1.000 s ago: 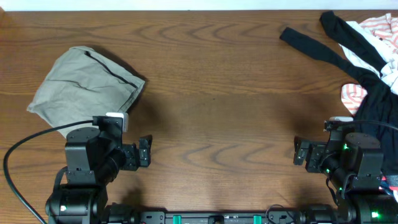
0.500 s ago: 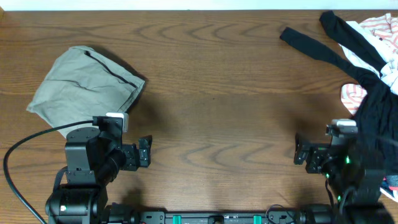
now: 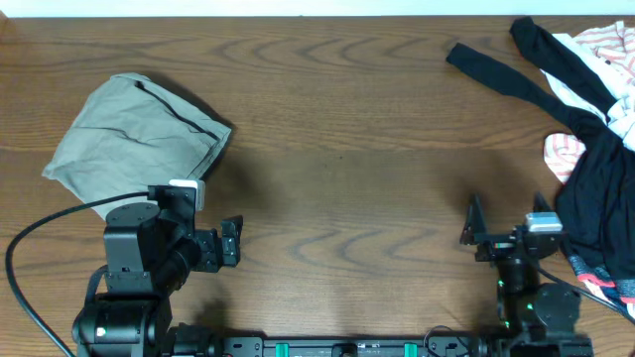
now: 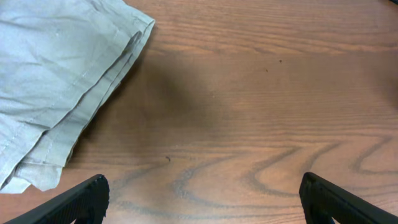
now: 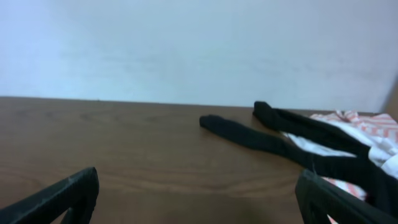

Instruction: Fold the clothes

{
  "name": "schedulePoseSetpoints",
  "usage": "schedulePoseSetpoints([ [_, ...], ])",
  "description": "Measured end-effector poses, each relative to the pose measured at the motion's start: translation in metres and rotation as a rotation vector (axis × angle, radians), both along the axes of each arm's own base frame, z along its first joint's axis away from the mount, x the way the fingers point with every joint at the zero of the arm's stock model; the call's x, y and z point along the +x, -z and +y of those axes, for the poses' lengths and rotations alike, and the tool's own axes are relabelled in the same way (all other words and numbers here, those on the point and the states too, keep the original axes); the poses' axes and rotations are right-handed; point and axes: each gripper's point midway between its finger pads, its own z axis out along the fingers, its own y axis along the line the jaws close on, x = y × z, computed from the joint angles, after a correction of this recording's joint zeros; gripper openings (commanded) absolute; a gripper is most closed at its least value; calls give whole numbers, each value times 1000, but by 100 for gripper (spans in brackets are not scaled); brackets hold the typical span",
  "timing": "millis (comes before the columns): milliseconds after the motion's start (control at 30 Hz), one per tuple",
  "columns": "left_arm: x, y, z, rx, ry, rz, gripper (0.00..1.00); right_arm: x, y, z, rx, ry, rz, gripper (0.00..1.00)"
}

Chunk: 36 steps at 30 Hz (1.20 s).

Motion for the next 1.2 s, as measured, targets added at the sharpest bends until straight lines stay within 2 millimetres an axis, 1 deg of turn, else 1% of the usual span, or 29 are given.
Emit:
schedulePoseSetpoints([
  [33, 0, 0, 0, 0, 0, -1, 98, 2, 8, 0, -1, -1, 9, 99],
  [67, 0, 0, 0, 0, 0, -2, 98, 4, 24, 1, -2, -4, 40, 99],
  [167, 0, 0, 0, 0, 0, -1, 98, 6, 44, 1, -4, -6, 80, 99],
  [1200, -1, -1, 0, 0, 2, -8, 98, 7, 43, 1, -4, -7, 78, 99],
])
